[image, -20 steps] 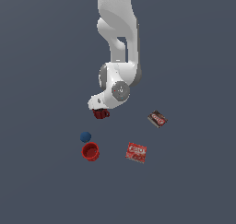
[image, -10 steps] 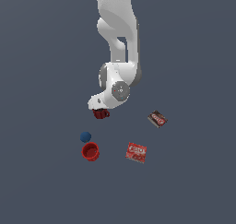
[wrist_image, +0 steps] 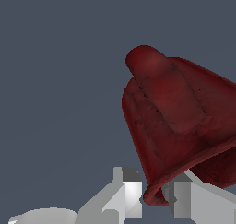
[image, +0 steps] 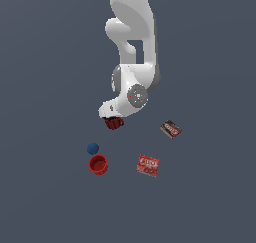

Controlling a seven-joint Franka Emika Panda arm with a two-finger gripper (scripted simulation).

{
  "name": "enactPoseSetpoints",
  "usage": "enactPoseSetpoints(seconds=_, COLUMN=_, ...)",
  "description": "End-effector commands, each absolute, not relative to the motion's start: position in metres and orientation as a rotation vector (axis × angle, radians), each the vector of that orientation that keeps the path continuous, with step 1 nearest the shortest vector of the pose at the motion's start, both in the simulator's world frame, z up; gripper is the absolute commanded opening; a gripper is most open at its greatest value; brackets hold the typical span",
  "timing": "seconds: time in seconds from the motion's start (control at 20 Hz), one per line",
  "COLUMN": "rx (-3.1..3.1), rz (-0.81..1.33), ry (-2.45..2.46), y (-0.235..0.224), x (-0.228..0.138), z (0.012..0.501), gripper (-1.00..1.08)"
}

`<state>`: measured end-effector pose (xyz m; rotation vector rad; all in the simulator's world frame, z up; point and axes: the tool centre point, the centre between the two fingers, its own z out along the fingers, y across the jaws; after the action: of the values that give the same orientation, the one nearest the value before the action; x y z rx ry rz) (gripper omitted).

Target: Pick up a designated object from a clutter of objects.

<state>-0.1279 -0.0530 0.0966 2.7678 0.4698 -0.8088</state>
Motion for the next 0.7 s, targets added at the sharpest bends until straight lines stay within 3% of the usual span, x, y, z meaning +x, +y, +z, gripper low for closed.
enactPoseSetpoints(seconds=0.0, rx=2.769, rz=-0.805, ry=0.471, y=-0.043, x=-0.122, z=0.109, gripper=-1.0)
enactPoseSetpoints(seconds=0.65, rx=2.771, rz=-0.807, ry=0.475, y=0.038, x=-0.078, z=0.201, gripper=-1.0)
